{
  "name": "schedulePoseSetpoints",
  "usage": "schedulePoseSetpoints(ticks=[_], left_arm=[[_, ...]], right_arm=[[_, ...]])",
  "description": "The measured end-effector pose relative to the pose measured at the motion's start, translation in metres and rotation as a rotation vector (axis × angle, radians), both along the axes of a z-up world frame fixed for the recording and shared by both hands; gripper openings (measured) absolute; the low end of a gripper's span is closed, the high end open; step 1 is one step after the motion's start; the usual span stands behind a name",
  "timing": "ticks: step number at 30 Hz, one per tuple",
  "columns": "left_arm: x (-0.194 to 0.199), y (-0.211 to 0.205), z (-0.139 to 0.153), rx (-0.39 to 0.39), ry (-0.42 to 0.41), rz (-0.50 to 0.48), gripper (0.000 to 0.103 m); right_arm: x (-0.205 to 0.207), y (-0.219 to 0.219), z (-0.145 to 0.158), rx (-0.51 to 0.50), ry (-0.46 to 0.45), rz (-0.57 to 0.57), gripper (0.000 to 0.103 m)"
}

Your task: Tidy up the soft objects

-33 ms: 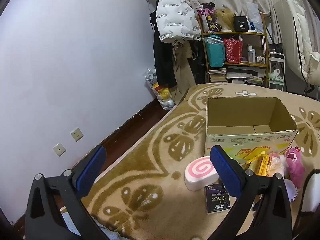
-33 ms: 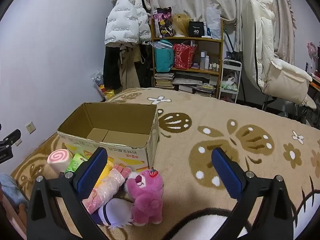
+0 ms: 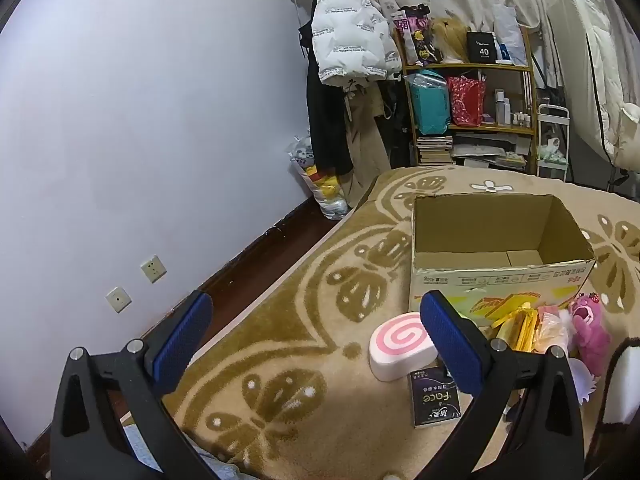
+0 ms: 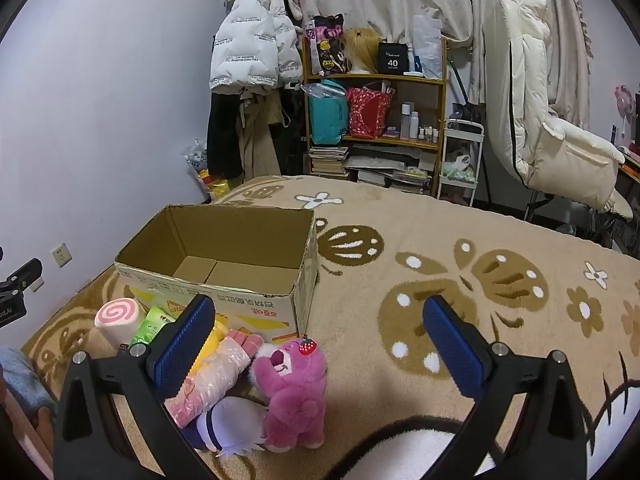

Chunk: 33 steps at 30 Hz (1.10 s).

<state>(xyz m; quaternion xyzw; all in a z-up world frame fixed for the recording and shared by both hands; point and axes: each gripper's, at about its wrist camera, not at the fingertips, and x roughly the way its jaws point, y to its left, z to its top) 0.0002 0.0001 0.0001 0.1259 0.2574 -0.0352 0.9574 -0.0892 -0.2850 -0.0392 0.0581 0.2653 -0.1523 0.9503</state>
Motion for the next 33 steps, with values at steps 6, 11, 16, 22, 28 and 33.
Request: schedulePoseSetpoints(ticks=[6, 11, 16, 22, 28, 33], left_arm=[[-0.0008, -0.0007, 0.0003, 0.009, -0.009, 0.000, 0.103], [-0.0011, -0.0012, 0.0003, 0.010, -0.007, -0.003, 0.103], [-0.0041, -0.0037, -0.0039, 0.011, -0.007, -0.003, 0.103], [-0.0043, -0.0044, -0.0039, 0.014, -0.007, -0.004, 0.103], [-0.0040, -0.0041, -0.0030, 0.015, -0.006, -0.004, 0.103], [-0.0034, -0.0049, -0.0050, 0.014, -0.004, -0.006, 0.103]], right_arm=[[-0.0001, 0.0003, 0.0003, 0.002, 0.001, -0.001, 0.103], [-0.0001, 0.0013, 0.0007, -0.002, 0.001, 0.000, 0.103], [0.0000, 0.0005, 0.0005, -0.002, 0.000, 0.002, 0.103], [0.0002, 0.0003, 0.0003, -0.002, 0.000, 0.001, 0.103], [0.0003, 0.0005, 0.0001, -0.003, 0.001, 0.001, 0.103], [0.0004, 0.0005, -0.0001, -0.003, 0.001, 0.001, 0.103]])
